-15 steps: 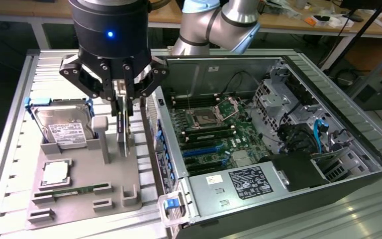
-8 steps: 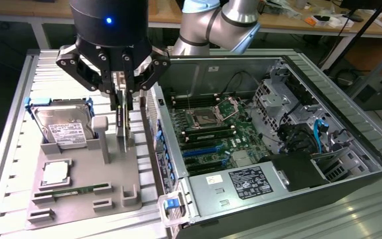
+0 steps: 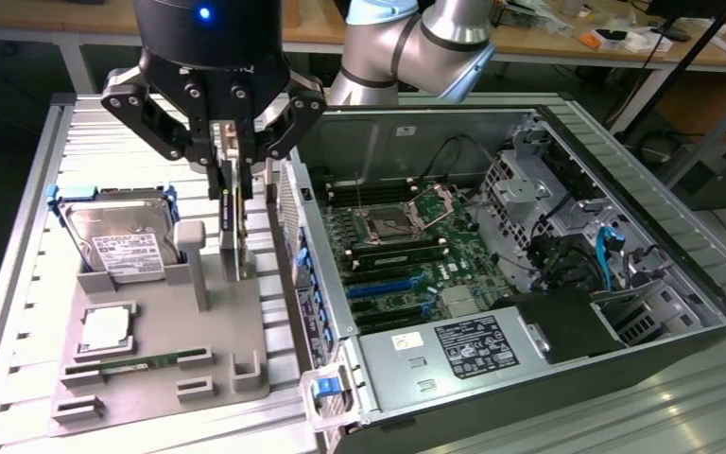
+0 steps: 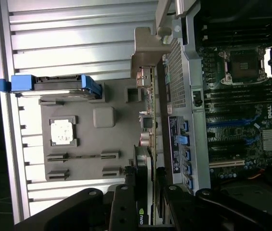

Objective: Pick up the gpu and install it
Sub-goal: 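Pick up the gpu and move the gpu toward the slot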

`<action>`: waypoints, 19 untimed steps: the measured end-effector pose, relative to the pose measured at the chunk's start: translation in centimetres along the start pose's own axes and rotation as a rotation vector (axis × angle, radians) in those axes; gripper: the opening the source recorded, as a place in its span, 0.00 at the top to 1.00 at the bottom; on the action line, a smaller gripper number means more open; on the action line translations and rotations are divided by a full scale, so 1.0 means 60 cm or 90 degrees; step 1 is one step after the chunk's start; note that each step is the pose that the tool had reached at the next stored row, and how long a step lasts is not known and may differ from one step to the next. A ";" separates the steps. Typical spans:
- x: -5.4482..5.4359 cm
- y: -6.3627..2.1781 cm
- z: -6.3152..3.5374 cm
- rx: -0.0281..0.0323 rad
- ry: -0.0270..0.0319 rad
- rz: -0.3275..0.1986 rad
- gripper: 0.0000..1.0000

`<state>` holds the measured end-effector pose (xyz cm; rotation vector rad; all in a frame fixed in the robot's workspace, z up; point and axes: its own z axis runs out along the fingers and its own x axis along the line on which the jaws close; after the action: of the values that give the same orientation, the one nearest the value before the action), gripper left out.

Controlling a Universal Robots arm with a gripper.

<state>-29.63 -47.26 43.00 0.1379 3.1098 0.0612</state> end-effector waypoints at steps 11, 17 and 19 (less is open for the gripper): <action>0.000 0.000 0.000 0.0000 0.0000 0.000 0.73; 0.000 0.000 0.000 0.0000 0.0000 0.000 0.73; 0.000 0.000 0.000 0.0000 0.0000 0.000 0.73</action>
<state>-29.63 -47.26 43.00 0.1379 3.1098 0.0612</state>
